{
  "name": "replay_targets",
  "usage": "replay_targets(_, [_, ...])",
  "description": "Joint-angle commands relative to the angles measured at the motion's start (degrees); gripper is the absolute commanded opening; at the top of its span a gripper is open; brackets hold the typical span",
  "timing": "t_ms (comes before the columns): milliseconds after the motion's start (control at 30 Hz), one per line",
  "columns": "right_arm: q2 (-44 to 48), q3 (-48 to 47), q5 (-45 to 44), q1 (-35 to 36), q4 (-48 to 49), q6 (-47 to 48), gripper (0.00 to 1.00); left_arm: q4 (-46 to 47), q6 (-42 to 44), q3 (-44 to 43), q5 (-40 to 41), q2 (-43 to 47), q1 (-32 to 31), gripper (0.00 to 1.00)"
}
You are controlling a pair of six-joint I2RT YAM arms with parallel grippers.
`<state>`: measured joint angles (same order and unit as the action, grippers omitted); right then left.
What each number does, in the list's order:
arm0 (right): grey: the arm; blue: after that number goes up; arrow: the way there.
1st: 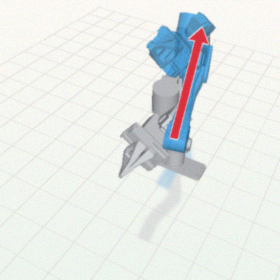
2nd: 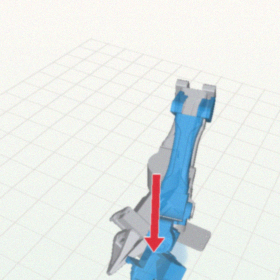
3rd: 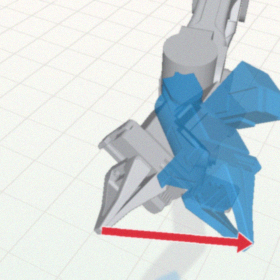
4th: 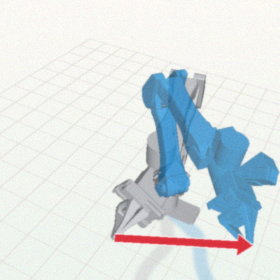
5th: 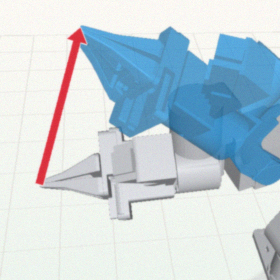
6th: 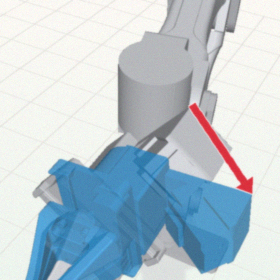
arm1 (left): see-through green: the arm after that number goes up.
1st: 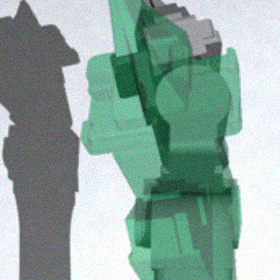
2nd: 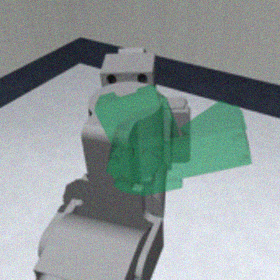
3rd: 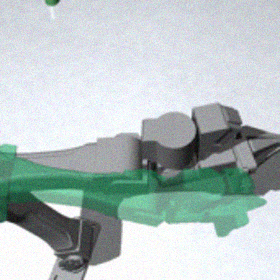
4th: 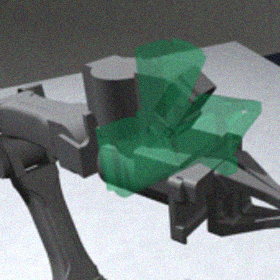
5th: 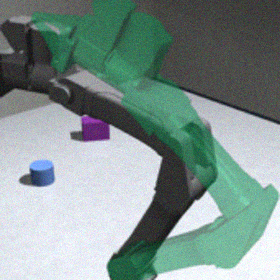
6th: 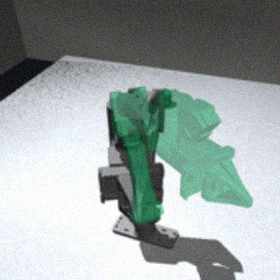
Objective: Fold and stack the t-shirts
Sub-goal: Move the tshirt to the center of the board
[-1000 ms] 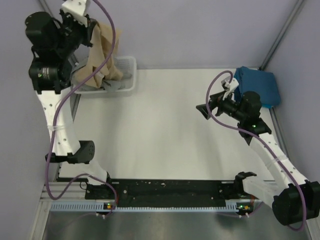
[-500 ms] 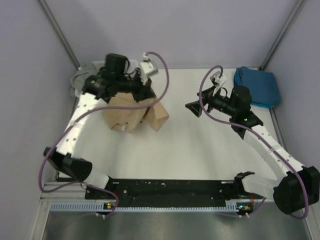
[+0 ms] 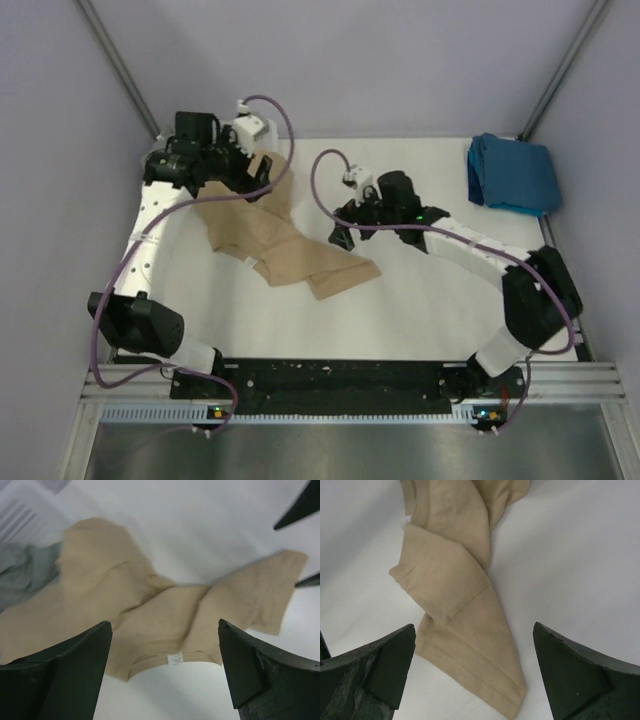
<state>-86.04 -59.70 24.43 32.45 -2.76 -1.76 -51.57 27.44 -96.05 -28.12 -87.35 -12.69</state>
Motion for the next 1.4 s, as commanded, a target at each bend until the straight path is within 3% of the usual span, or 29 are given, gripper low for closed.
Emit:
replay_targets(0, [-14.4, -13.6, -5.7, 9.7, -6.2, 8.2, 0.99, 8.1, -9.3, 0.9, 5.5, 1.0, 10.4, 0.91])
replay_targets(167, [-36.3, -35.4, -14.7, 15.5, -22.3, 11.6, 0.99, 10.1, -11.4, 4.4, 6.7, 0.5, 19.6, 0.91])
replay_targets(300, [-42.9, -40.2, -14.7, 16.9, -26.8, 13.0, 0.98, 11.1, -11.2, 7.5, 4.7, 1.7, 25.5, 0.91])
replay_targets(333, [-43.4, -40.3, -13.7, 17.3, -27.8, 13.5, 0.89, 11.7, -10.7, 8.4, 4.7, 1.9, 26.7, 0.91])
replay_targets(367, [-43.6, -40.7, -12.1, 17.6, -28.9, 14.5, 0.62, 12.2, -10.4, 9.0, 5.0, 2.4, 27.6, 0.91])
replay_targets(400, [-43.3, -40.8, -11.3, 17.8, -29.3, 14.9, 0.16, 12.7, -10.3, 9.5, 4.9, 2.6, 28.4, 0.91])
replay_targets(433, [-42.6, -40.8, -10.7, 18.1, -29.7, 14.9, 0.00, 12.8, -10.3, 9.7, 4.6, 2.7, 29.4, 0.91])
replay_targets(567, [-36.2, -43.5, -8.2, 18.1, -31.1, 16.0, 0.00, 12.2, -9.4, 9.5, 3.1, 2.9, 31.8, 0.91])
replay_targets(767, [-17.6, -60.8, -4.9, 13.7, -30.4, 15.2, 0.00, 12.3, -6.7, 9.3, 3.1, 3.6, 32.2, 0.91])
replay_targets(833, [-11.1, -62.4, -5.2, 10.8, -26.2, 14.7, 0.00, 12.1, -4.7, 9.9, 1.2, 4.3, 32.2, 0.91])
replay_targets(1000, [6.5, -46.3, -5.7, 3.9, -6.7, 11.3, 0.00, 14.5, -0.4, 12.7, -1.8, 6.6, 32.2, 0.92])
replay_targets(1200, [17.3, -30.3, -9.7, 1.1, -4.1, 10.8, 0.00, 13.5, 6.6, 14.5, -9.3, 5.5, 30.5, 0.88])
replay_targets(1367, [19.7, -17.3, -9.4, -0.5, -5.2, 8.3, 0.00, 13.3, 15.3, 18.8, -1.1, 1.7, 20.2, 0.56])
